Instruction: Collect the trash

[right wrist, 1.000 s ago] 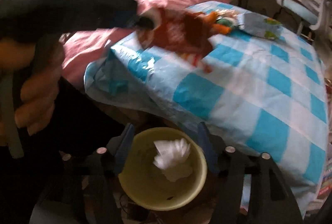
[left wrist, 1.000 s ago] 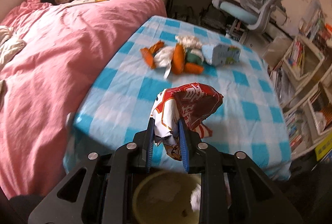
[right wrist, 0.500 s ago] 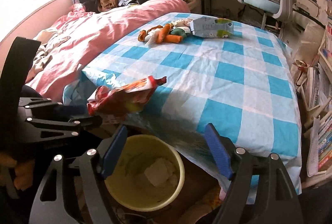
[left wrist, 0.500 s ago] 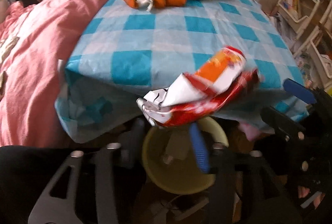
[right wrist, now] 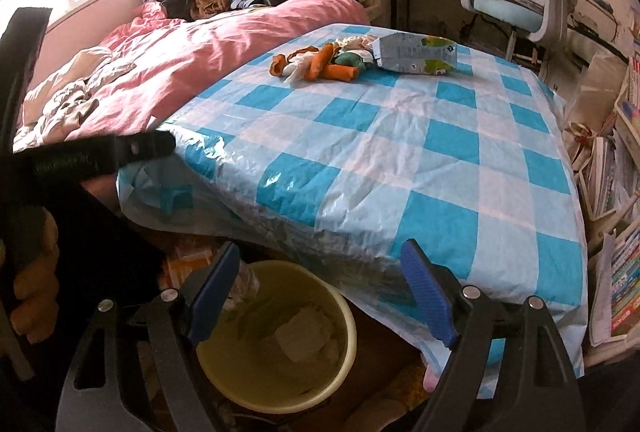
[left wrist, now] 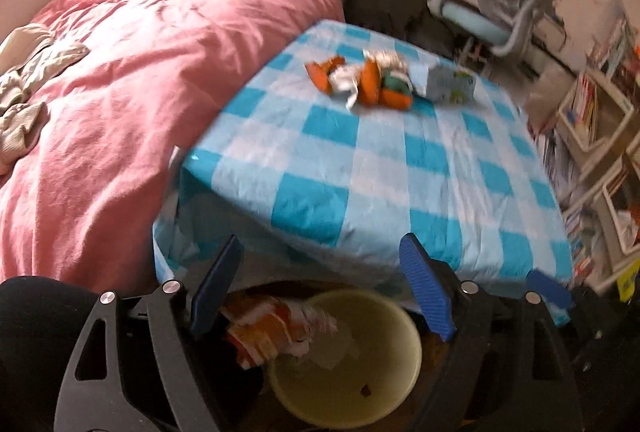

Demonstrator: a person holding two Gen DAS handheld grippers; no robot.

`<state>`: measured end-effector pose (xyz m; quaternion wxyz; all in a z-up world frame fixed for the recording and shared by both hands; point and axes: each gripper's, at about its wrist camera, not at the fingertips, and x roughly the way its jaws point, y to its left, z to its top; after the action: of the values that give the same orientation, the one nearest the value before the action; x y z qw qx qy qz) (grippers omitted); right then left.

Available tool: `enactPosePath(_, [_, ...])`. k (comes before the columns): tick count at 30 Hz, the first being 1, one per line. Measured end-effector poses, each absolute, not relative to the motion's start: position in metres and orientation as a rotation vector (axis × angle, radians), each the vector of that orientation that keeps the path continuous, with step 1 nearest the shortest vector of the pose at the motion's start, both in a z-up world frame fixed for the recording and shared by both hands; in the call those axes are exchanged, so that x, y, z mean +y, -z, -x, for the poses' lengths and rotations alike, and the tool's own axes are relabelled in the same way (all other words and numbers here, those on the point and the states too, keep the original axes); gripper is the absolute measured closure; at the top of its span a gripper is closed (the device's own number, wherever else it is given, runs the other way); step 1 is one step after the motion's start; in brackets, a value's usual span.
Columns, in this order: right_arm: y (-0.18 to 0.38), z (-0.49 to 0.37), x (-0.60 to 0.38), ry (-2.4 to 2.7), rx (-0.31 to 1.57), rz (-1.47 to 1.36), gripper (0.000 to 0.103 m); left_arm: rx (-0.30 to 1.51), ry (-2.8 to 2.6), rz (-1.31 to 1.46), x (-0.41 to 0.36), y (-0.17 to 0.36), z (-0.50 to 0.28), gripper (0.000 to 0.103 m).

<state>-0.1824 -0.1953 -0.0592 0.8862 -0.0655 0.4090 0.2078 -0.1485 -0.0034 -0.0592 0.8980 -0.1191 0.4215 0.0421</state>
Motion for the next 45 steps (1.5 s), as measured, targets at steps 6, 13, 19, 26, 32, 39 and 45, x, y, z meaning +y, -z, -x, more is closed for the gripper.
enactPosePath(6, [0.063, 0.186, -0.184, -0.441, 0.835, 0.196, 0.023, 0.834, -0.094, 0.271, 0.0, 0.055, 0.148, 0.023])
enactPosePath(13, [0.062, 0.191, -0.175, -0.451, 0.802, 0.237, 0.021, 0.815, -0.096, 0.281, 0.001, 0.053, 0.15, 0.022])
enactPosePath(19, [0.062, 0.192, -0.172, -0.452, 0.792, 0.245, 0.021, 0.816, -0.098, 0.278, 0.001, 0.053, 0.15, 0.022])
enactPosePath(26, [0.062, 0.192, -0.171, -0.452, 0.79, 0.245, 0.021, 0.821, -0.099, 0.268, -0.001, 0.055, 0.15, 0.02])
enactPosePath(32, [0.061, 0.192, -0.171, -0.452, 0.786, 0.244, 0.021, 0.821, -0.099, 0.268, -0.001, 0.055, 0.15, 0.02])
enactPosePath(39, [0.06, 0.193, -0.169, -0.45, 0.777, 0.243, 0.021, 0.825, -0.1, 0.264, -0.002, 0.056, 0.149, 0.02])
enactPosePath(45, [0.06, 0.195, -0.168, -0.452, 0.774, 0.245, 0.021, 0.824, -0.1, 0.265, -0.002, 0.056, 0.149, 0.02])
